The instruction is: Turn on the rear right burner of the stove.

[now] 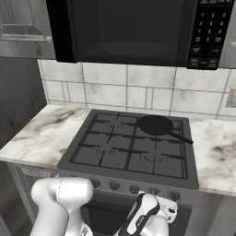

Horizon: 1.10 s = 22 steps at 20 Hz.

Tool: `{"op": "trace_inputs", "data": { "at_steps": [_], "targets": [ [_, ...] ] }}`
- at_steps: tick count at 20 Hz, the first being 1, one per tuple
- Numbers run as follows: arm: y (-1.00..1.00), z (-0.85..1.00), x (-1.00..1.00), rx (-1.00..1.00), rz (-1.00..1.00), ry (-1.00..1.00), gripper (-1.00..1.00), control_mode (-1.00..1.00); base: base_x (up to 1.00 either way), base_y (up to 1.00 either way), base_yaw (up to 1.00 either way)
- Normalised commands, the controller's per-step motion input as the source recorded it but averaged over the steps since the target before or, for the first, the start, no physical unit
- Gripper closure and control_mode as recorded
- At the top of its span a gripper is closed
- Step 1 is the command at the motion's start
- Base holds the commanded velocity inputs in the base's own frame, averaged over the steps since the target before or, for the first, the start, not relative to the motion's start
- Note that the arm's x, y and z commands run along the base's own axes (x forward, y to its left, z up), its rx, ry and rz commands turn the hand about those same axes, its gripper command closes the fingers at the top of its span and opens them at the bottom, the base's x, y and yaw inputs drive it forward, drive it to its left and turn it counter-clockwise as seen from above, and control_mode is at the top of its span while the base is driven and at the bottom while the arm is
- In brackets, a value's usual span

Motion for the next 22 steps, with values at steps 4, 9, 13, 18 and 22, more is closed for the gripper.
{"op": "trace_inputs", "data": {
  "at_steps": [4,9,13,18,22],
  "targets": [
    [0.00,-0.13,0.00,-0.04,0.06,0.00,1.00,-1.00,0.00,0.00,0.00],
    [0.01,-0.26,0.02,-0.14,0.12,0.00,1.00,-1.00,0.00,0.00,0.00],
    [0.11,-0.45,0.10,-0.34,0.21,0.06,1.00,-1.00,0.00,0.00,0.00],
    [0.01,-0.52,0.00,-0.42,0.08,0.03,1.00,-1.00,0.00,0.00,0.00],
    [0.06,-0.57,0.00,-0.44,0.00,0.00,1.00,-1.00,0.00,0.00,0.00]
  ]
}}
